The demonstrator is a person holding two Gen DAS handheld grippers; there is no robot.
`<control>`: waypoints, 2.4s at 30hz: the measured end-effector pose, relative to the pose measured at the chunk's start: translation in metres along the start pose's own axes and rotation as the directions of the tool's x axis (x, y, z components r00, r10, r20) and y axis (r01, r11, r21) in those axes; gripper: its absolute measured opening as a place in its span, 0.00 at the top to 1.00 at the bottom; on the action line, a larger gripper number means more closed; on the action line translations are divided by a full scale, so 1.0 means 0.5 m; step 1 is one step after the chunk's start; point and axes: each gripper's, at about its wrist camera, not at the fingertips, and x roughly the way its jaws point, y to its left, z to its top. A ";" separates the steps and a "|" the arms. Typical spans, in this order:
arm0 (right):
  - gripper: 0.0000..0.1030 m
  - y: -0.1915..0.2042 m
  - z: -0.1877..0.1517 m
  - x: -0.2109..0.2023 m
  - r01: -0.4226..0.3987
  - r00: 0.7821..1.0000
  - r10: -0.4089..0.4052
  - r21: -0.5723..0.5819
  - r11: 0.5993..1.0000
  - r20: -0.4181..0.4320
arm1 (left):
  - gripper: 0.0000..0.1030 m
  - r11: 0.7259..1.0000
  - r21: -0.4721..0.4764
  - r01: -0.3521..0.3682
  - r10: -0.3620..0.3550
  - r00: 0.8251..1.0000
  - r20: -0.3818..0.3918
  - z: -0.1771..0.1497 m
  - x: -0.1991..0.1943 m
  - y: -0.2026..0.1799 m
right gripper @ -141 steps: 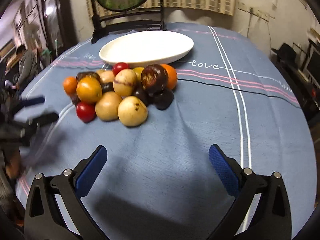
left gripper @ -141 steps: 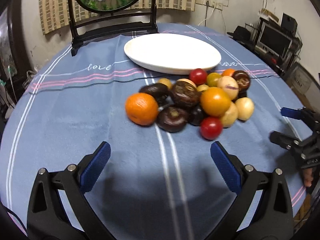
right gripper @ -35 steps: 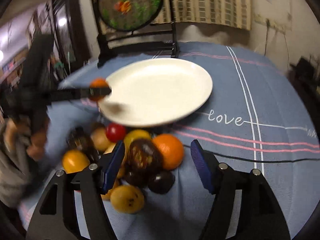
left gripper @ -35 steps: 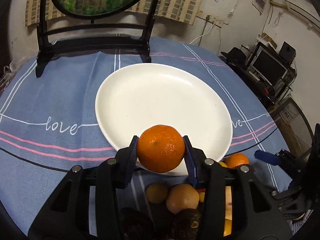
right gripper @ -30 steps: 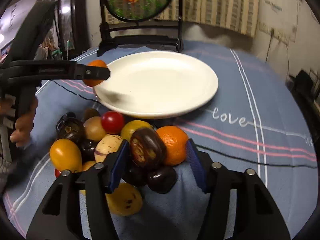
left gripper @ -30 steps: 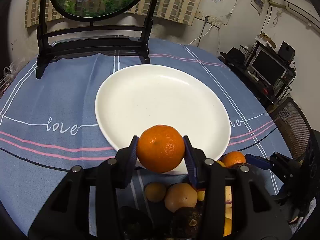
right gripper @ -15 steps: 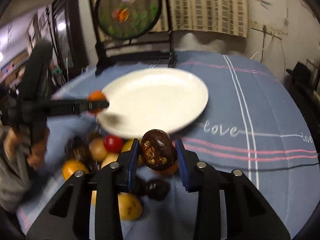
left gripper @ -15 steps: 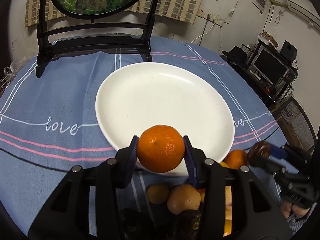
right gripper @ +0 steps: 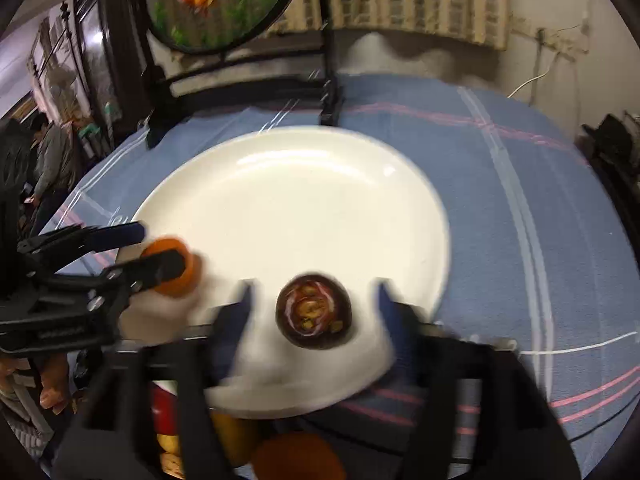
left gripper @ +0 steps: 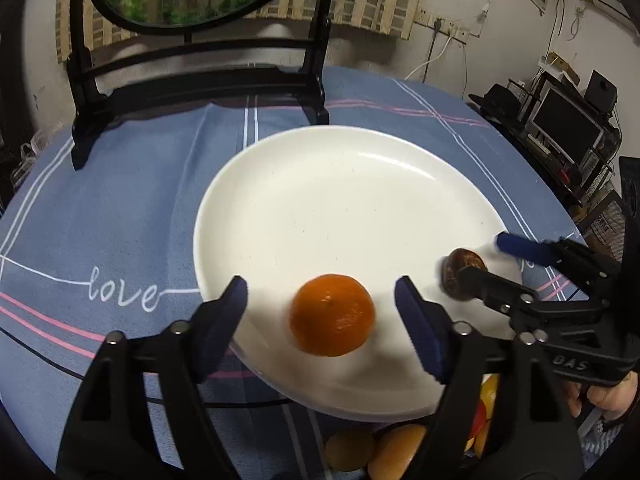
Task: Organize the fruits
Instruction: 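Place the mandarin on the white plate with the left gripper while the right places the brown fruit, then grasp a dark brown fruit with the left gripper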
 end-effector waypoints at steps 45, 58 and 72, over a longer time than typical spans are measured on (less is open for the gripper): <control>0.01 0.009 -0.252 -0.322 -0.148 0.940 0.119 0.069 0.987 0.321 | 0.02 0.977 0.127 -0.173 0.162 0.982 0.095 -0.241 -0.187 -0.005; 0.01 0.012 -0.249 -0.312 -0.159 0.945 0.130 0.073 0.985 0.299 | 0.31 0.972 0.221 -0.085 0.077 0.996 0.045 -0.227 -0.143 -0.056; 0.01 0.021 -0.249 -0.310 -0.168 0.947 0.149 0.047 0.985 0.283 | 0.44 0.980 0.174 -0.094 0.096 0.995 -0.005 -0.225 -0.138 -0.021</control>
